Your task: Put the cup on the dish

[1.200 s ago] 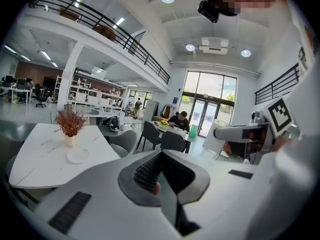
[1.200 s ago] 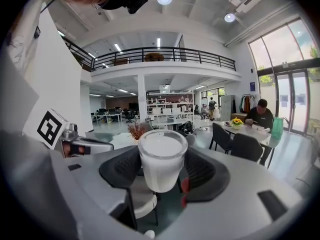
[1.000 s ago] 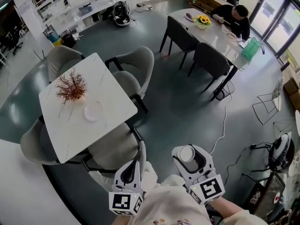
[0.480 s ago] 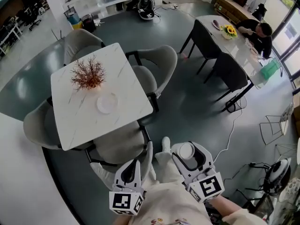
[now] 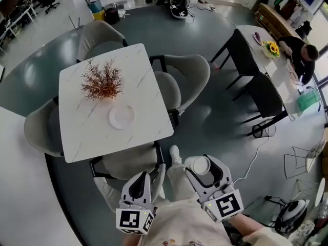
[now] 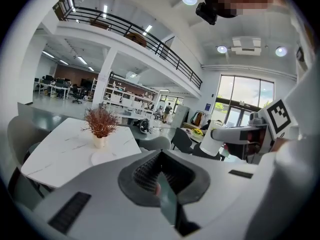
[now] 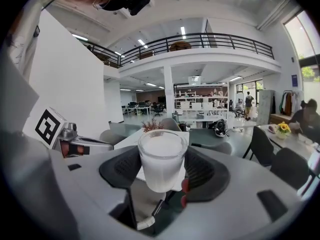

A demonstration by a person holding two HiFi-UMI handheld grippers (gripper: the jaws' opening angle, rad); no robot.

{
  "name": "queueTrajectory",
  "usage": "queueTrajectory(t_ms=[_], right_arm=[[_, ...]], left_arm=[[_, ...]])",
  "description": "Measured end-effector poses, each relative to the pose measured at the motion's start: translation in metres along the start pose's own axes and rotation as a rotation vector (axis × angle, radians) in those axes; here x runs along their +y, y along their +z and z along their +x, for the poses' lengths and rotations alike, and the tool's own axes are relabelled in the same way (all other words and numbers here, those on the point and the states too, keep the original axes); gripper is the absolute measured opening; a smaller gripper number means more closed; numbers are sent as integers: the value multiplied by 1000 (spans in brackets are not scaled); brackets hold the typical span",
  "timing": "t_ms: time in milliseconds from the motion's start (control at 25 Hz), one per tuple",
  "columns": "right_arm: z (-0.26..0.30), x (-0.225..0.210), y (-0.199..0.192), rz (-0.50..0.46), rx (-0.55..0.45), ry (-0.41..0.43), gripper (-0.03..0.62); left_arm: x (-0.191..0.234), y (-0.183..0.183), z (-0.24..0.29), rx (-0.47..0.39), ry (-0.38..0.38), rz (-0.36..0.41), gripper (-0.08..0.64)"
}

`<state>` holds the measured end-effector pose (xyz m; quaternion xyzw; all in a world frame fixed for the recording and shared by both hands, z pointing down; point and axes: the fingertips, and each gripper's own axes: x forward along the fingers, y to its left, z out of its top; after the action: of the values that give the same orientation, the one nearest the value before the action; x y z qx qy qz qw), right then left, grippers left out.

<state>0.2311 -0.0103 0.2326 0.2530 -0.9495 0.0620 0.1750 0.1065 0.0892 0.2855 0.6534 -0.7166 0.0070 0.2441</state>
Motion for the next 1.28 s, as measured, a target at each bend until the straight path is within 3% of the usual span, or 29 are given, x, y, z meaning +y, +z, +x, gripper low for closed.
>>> queueTrajectory(t_ms=[320,640,880,1280], right_arm=[[89,-25,33,-92,-53,203,265],[157,-46,47,-101,-49,360,267],[191,-51,45,-111,-23,458,265],[228,-37,25,-164,64,593,267]], left_arm=[[36,29,71,-21,144,-41,3],[49,72,120,-93,273,51,3],[55,93,143,-120,336,47,3],[80,85,160,-128,443,-6,3]])
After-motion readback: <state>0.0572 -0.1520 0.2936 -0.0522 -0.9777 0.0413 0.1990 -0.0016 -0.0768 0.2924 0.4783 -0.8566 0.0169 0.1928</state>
